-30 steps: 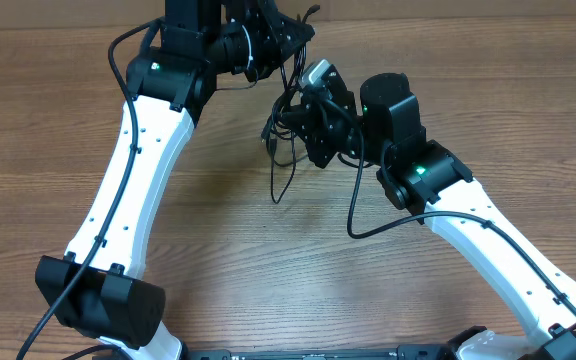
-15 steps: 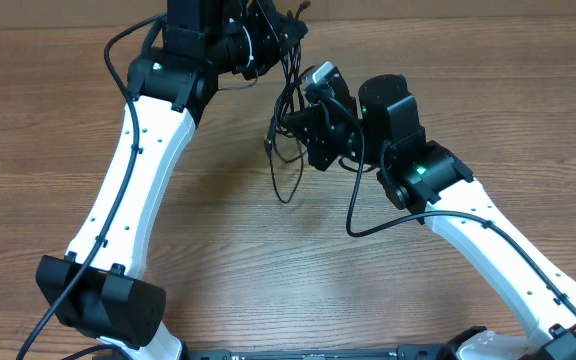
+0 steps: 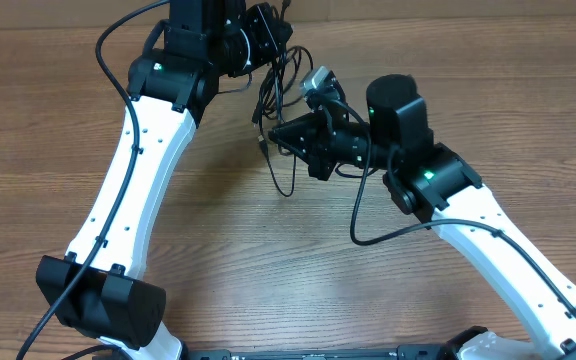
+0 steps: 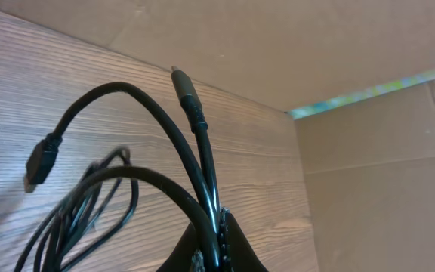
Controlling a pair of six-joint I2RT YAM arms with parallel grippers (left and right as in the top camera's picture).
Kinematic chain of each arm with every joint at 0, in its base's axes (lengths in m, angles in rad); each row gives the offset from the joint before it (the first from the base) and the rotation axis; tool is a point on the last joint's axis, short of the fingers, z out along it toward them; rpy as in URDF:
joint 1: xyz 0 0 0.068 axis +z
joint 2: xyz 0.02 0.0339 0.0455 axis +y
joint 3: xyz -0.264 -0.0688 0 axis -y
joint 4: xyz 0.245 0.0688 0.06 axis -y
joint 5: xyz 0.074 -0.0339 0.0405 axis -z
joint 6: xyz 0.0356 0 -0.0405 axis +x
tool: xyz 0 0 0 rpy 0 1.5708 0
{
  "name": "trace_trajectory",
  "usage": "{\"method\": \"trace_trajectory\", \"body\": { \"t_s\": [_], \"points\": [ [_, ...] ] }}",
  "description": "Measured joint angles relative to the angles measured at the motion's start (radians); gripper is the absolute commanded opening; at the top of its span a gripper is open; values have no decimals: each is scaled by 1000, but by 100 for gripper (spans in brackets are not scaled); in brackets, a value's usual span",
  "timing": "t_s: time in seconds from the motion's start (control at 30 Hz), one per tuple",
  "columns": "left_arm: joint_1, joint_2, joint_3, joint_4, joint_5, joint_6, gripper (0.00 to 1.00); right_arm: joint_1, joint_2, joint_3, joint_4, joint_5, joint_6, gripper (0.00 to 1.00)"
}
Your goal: Untangle cables
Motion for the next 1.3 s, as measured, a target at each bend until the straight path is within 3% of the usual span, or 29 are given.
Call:
{"method": "trace_trajectory", "body": {
  "t_s": [0.13, 0.2, 0.3, 0.37, 0.57, 0.87, 1.07, 1.3],
  "points": [
    [0, 0, 0, -17, -4, 22, 4, 0, -35, 0, 50, -52, 22, 5],
    [0, 0, 0, -19, -3, 26, 4, 0, -48, 0, 59, -61, 37, 14],
    [0, 0, 0, -19, 0, 55, 4, 1, -58, 0, 49, -86, 44, 19],
    [1, 0, 0, -18, 6, 82, 4, 0, -62, 0, 27, -95, 52, 35],
    [9, 0, 0, -8, 51, 224, 4, 2, -62, -1, -101, -42, 55, 43],
    [96, 0, 0, 36, 378, 445, 4, 2, -62, -1, -224, 257, 90, 49],
    [180, 0, 0, 34, 601, 489, 4, 2, -62, -1, -226, 458, 137, 49],
    [246, 0, 0, 34, 867, 497, 4, 2, -62, -1, -183, 551, 10, 49]
  ]
}}
